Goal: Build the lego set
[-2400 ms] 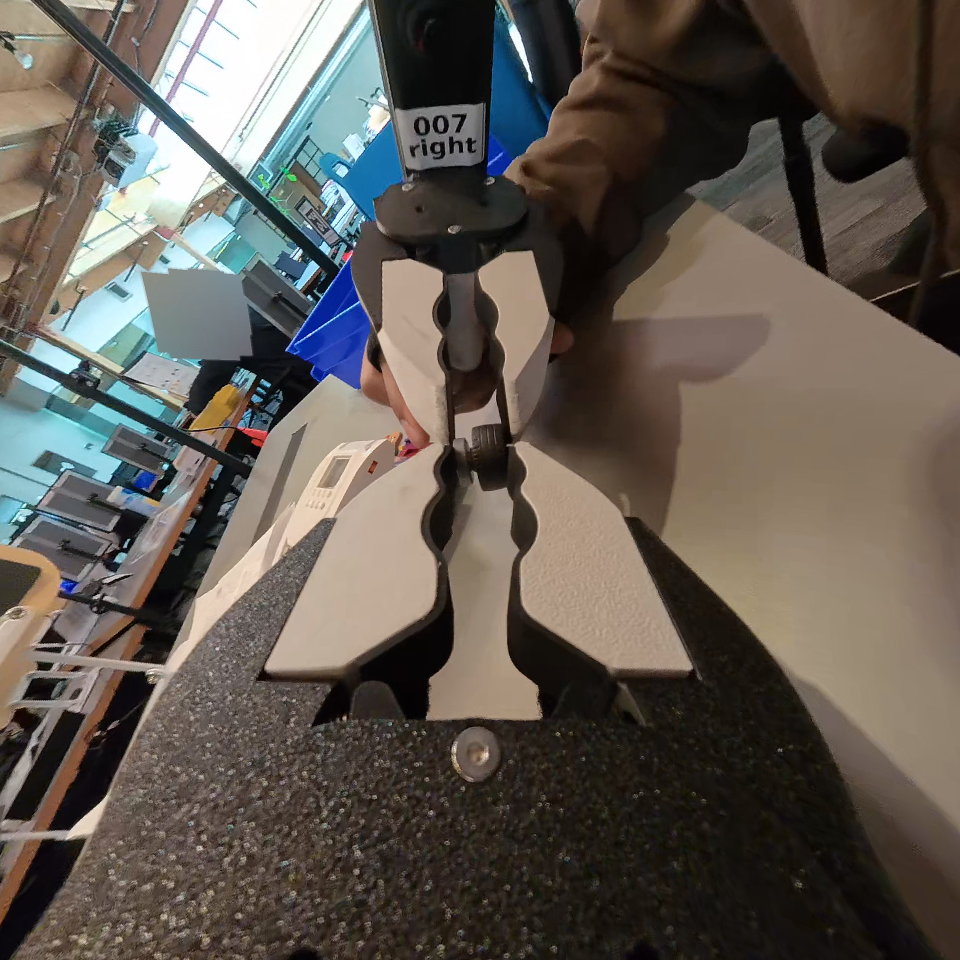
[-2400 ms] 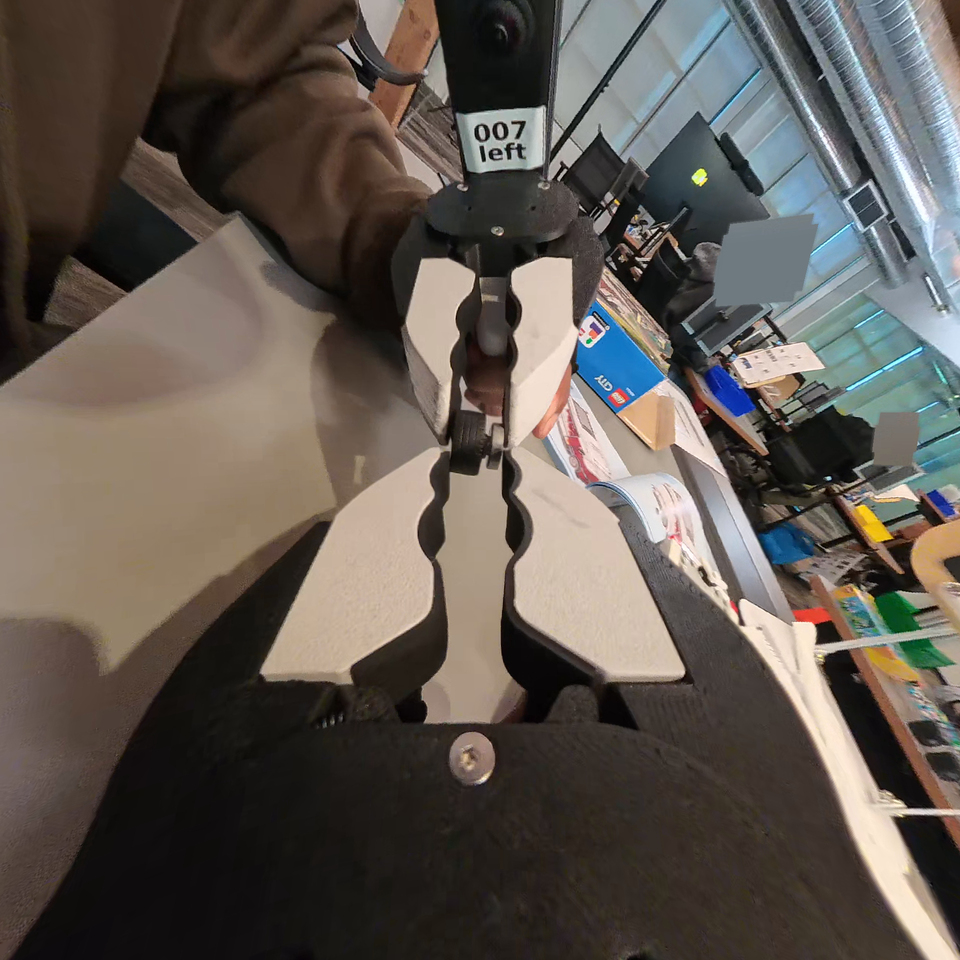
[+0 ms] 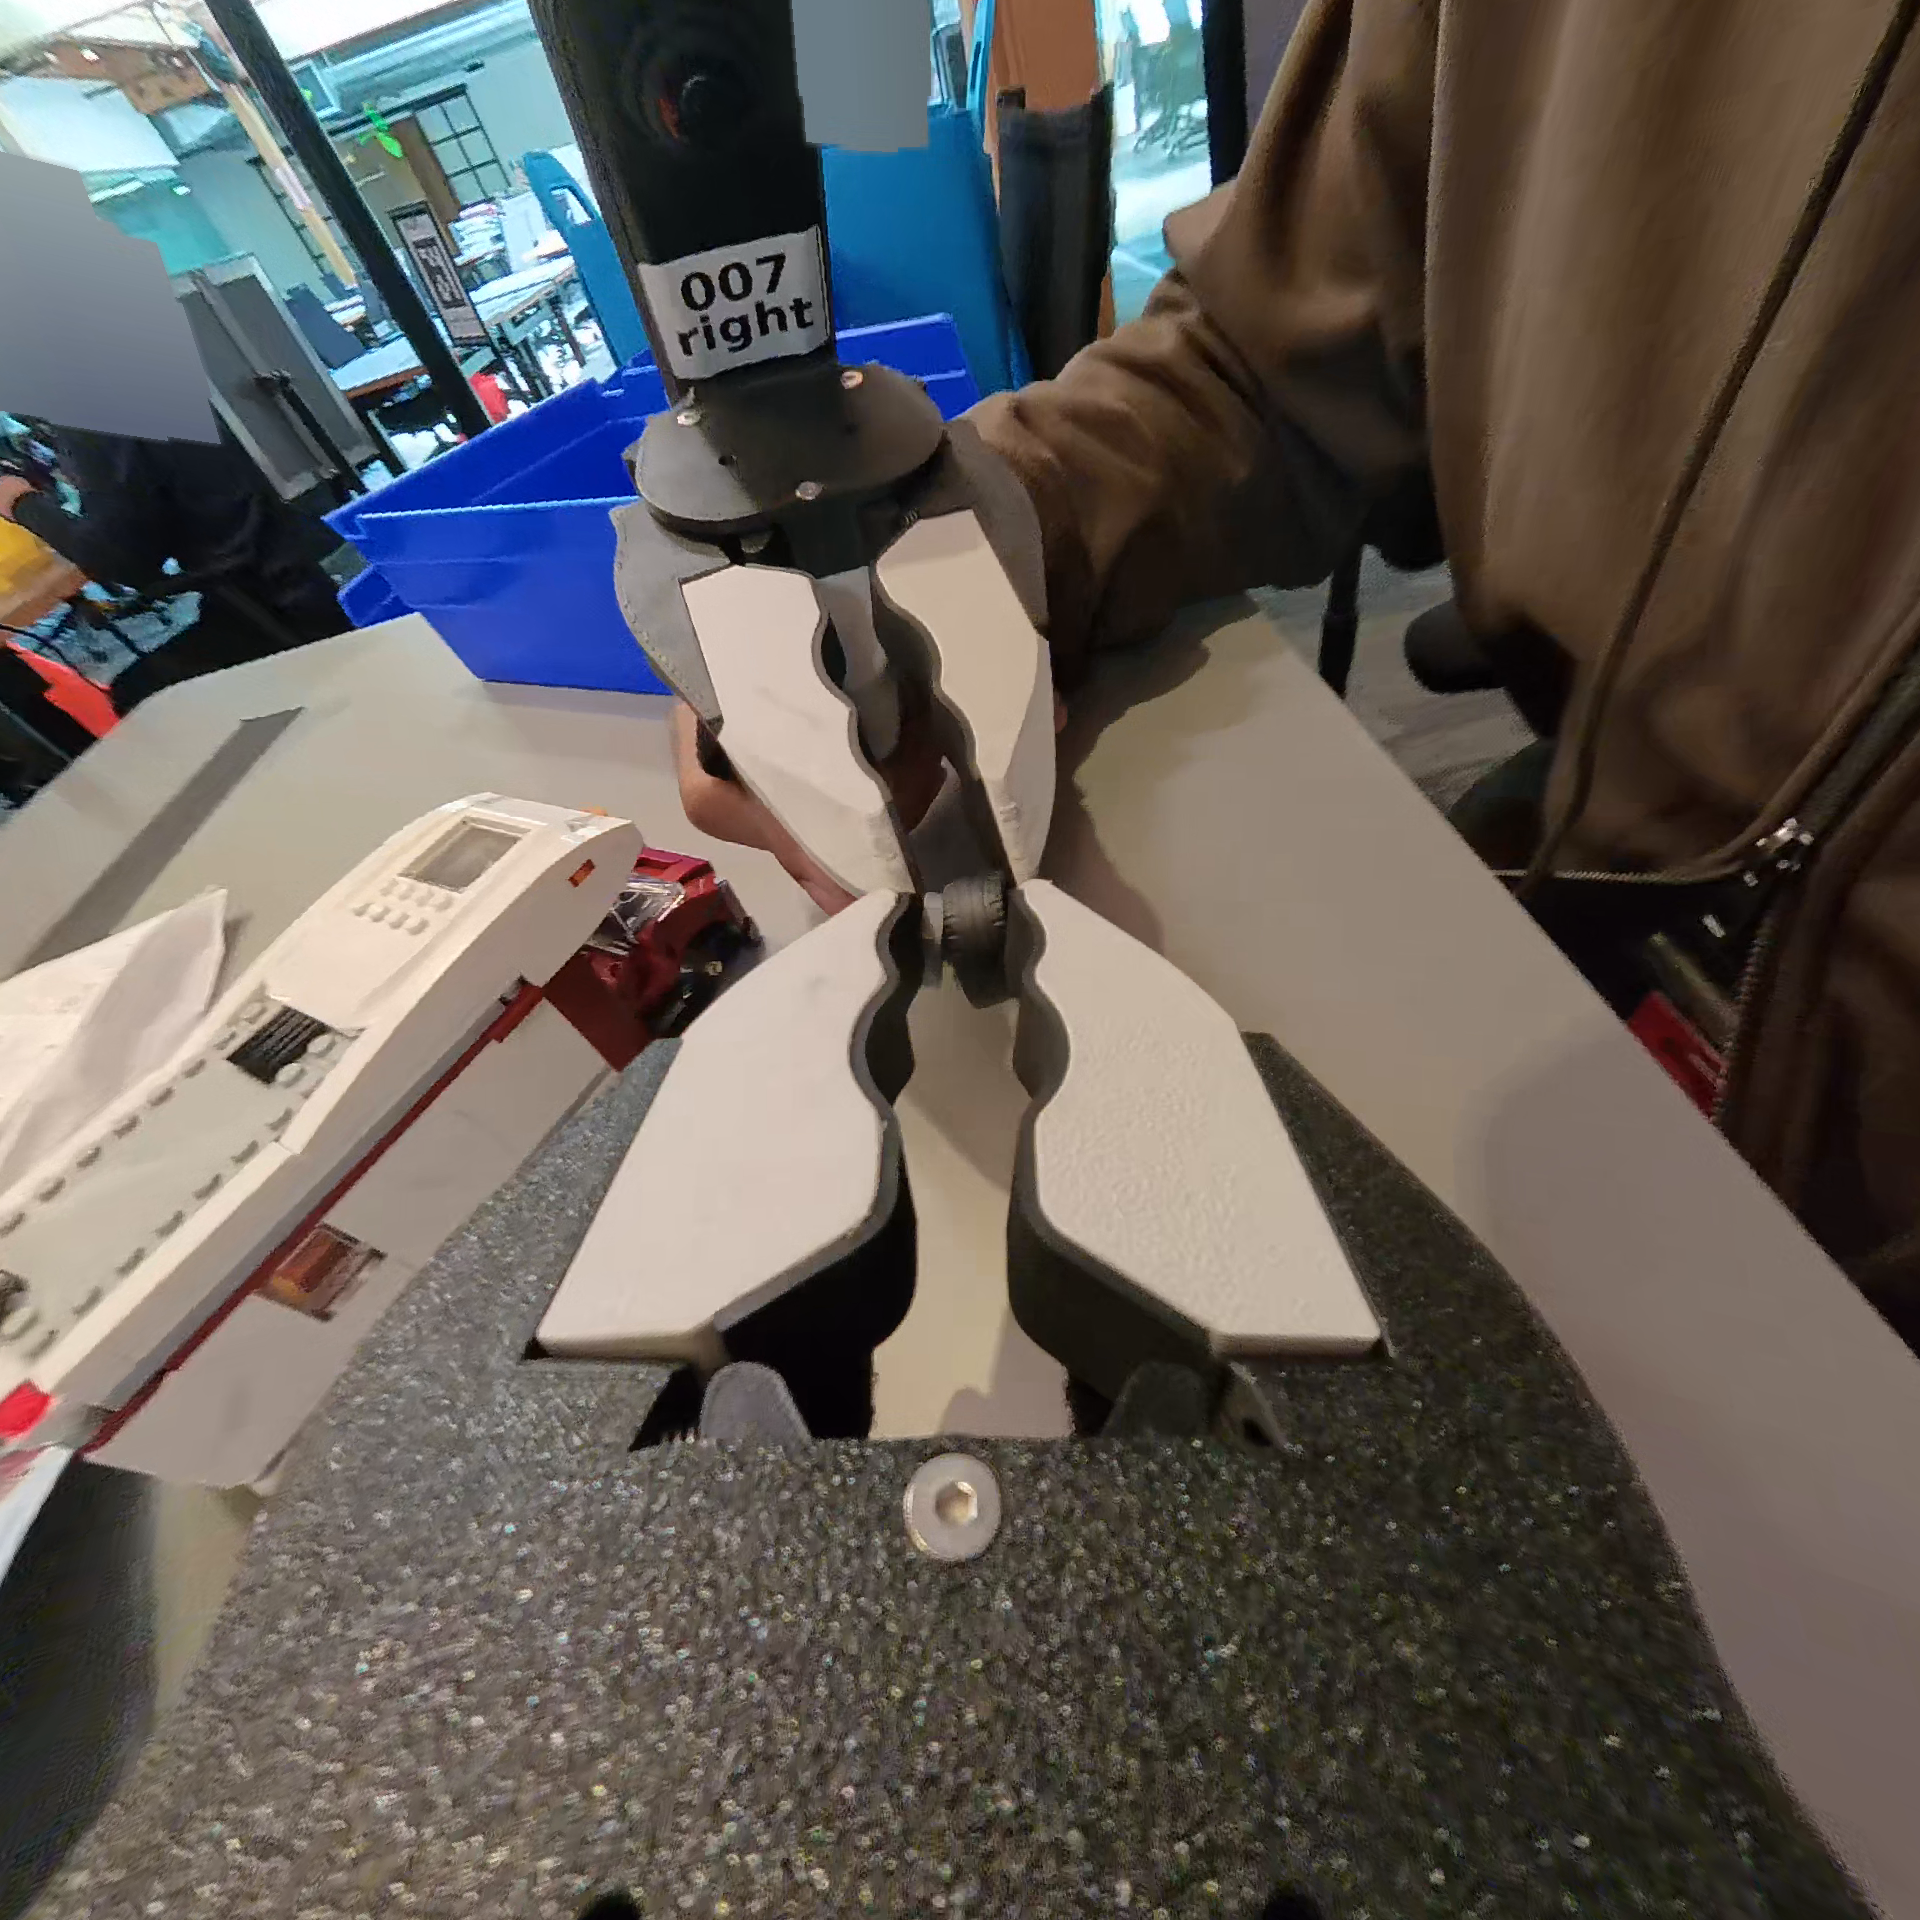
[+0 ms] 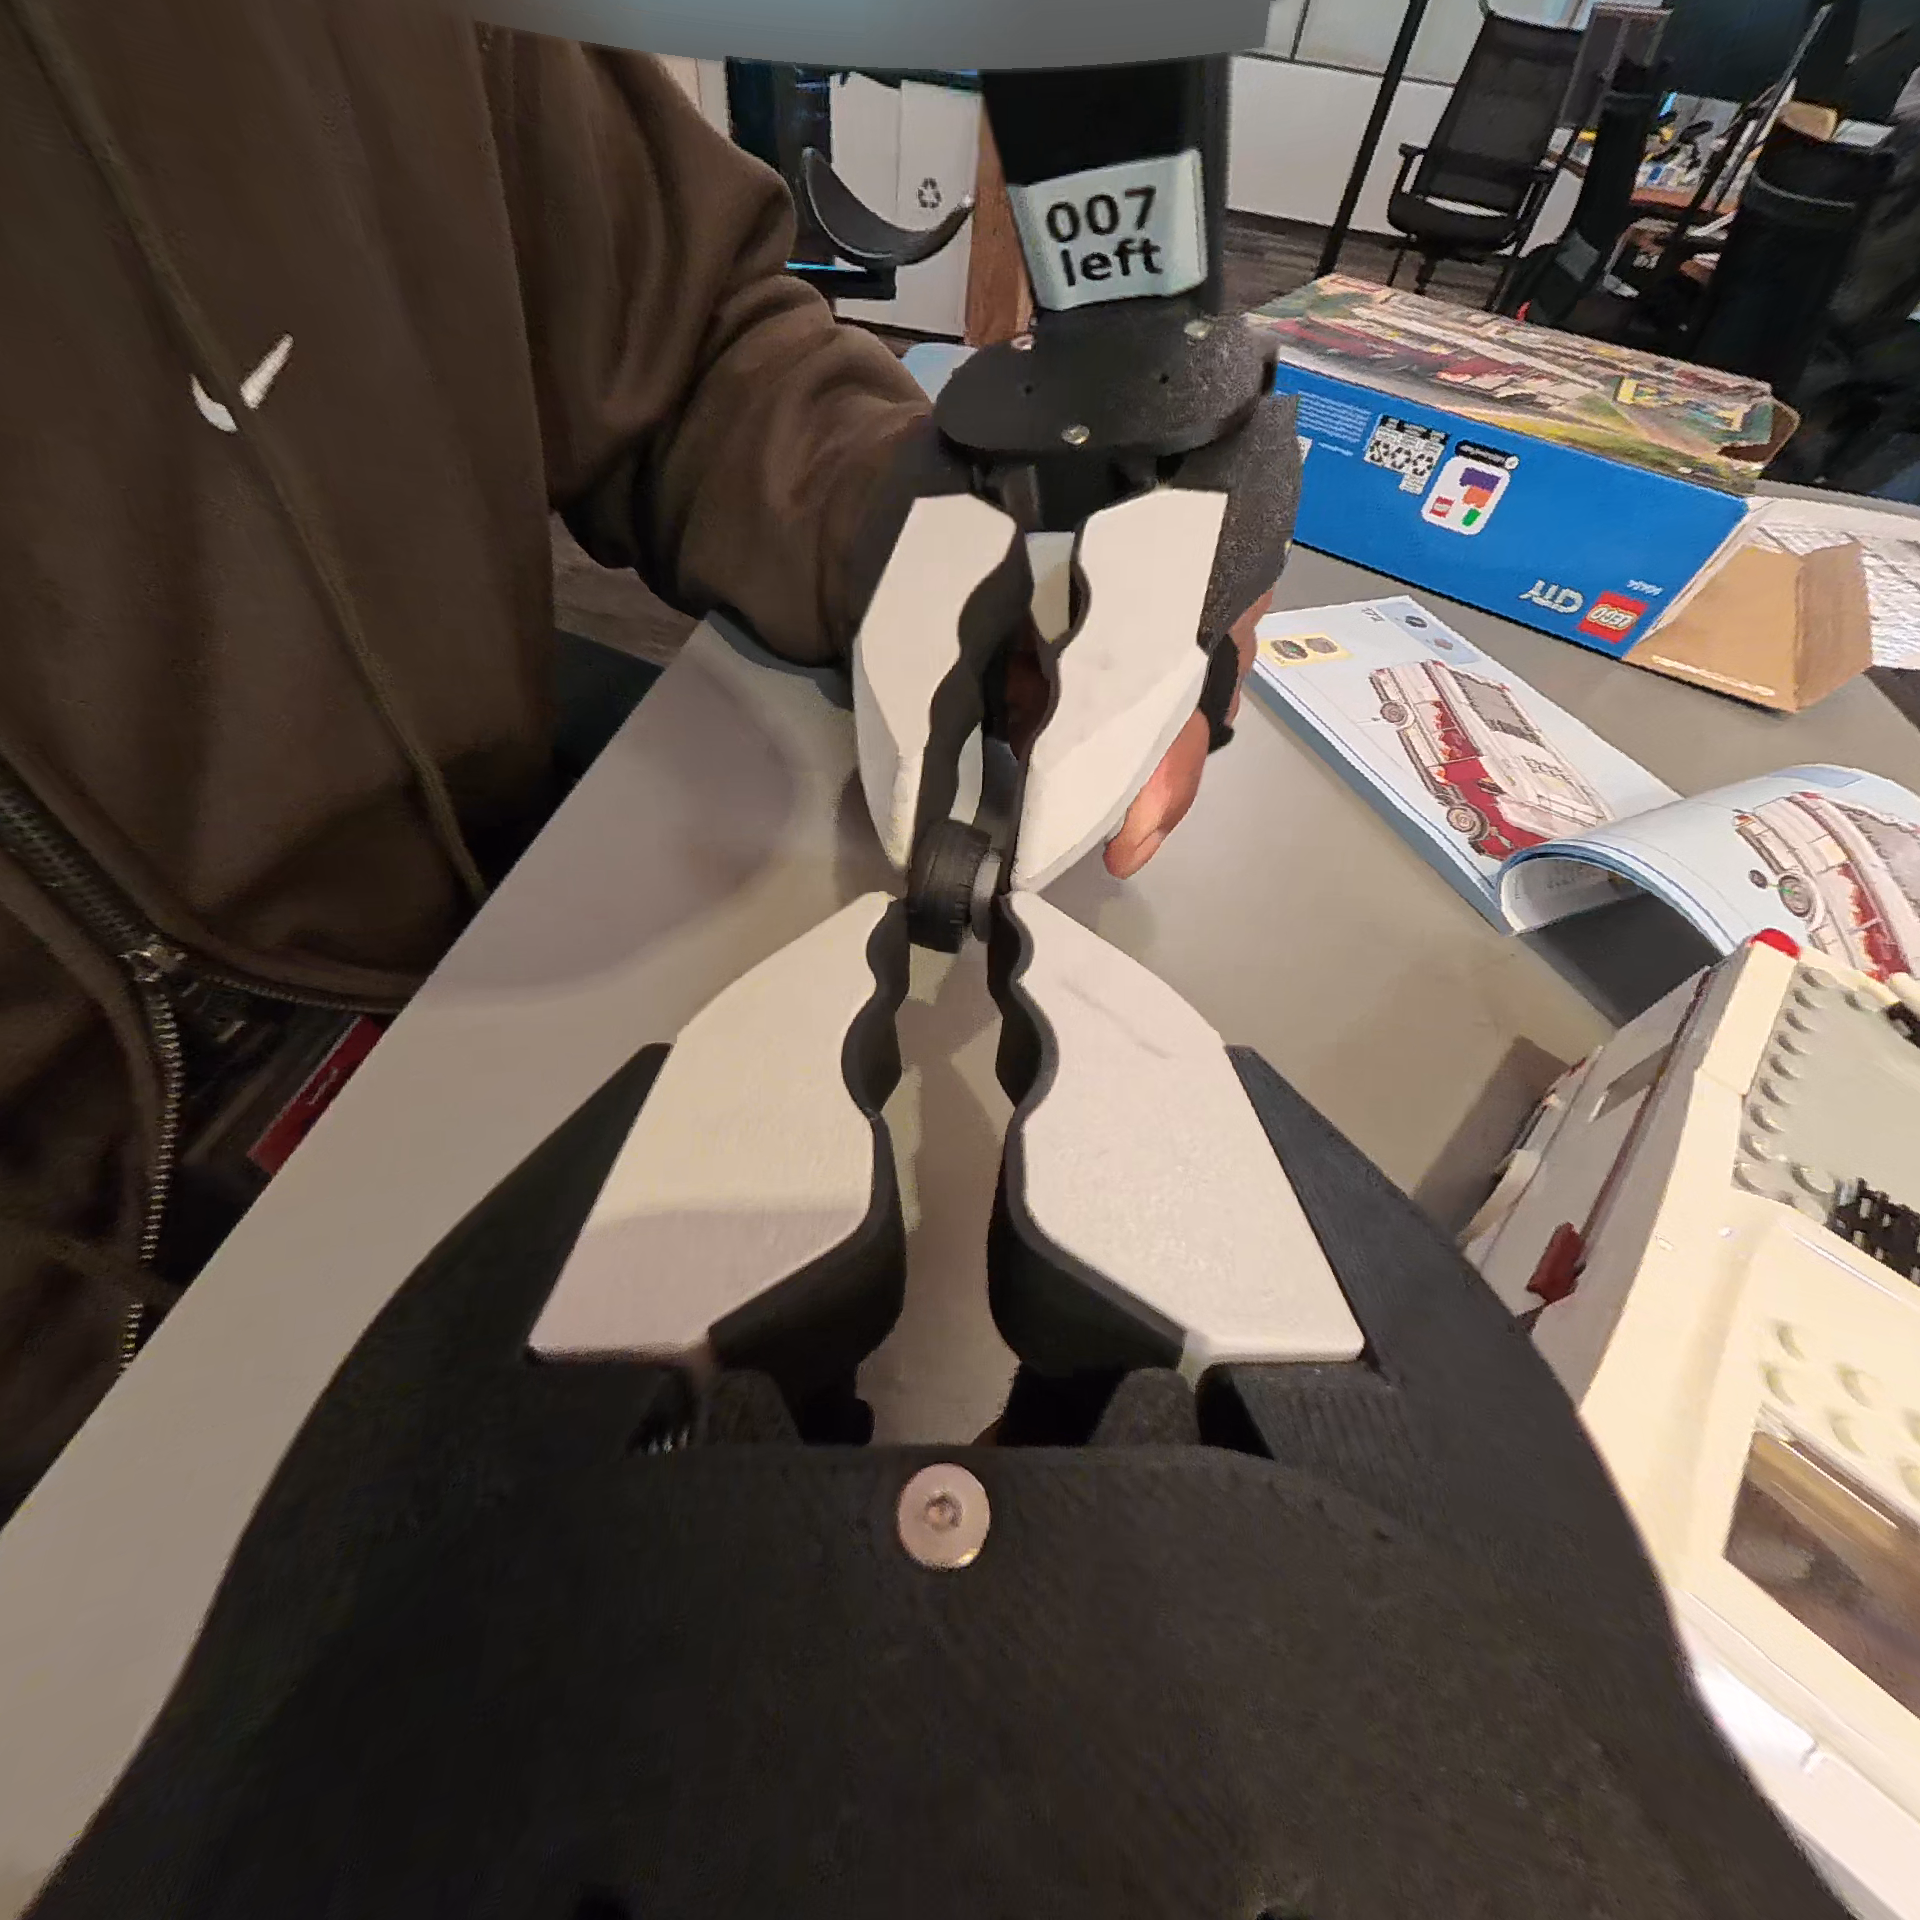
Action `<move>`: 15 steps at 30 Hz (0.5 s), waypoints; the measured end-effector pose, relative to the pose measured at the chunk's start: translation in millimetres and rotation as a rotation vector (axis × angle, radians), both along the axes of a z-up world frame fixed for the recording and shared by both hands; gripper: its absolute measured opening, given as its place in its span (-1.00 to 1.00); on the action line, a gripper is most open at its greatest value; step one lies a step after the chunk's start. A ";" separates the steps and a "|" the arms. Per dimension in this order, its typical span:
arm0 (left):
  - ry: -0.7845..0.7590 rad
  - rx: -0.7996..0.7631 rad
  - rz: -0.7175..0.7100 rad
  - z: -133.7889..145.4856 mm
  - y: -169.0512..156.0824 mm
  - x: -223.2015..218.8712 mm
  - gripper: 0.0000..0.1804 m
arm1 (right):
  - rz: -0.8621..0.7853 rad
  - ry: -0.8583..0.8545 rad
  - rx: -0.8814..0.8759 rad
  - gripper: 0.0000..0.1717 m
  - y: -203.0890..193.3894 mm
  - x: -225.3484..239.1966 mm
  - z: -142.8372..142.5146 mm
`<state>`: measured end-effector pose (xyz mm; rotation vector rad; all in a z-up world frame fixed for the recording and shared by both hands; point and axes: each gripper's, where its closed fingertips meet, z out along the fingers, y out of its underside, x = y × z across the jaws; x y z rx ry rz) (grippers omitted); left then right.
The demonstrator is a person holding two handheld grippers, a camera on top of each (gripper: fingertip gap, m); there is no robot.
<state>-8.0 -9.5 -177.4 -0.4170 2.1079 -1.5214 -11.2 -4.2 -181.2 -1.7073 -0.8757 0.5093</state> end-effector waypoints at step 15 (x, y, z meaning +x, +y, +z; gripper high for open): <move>0.146 -0.306 0.052 19.3 17.8 15.2 -0.82 | -0.149 0.143 0.010 -0.74 14.9 17.2 18.4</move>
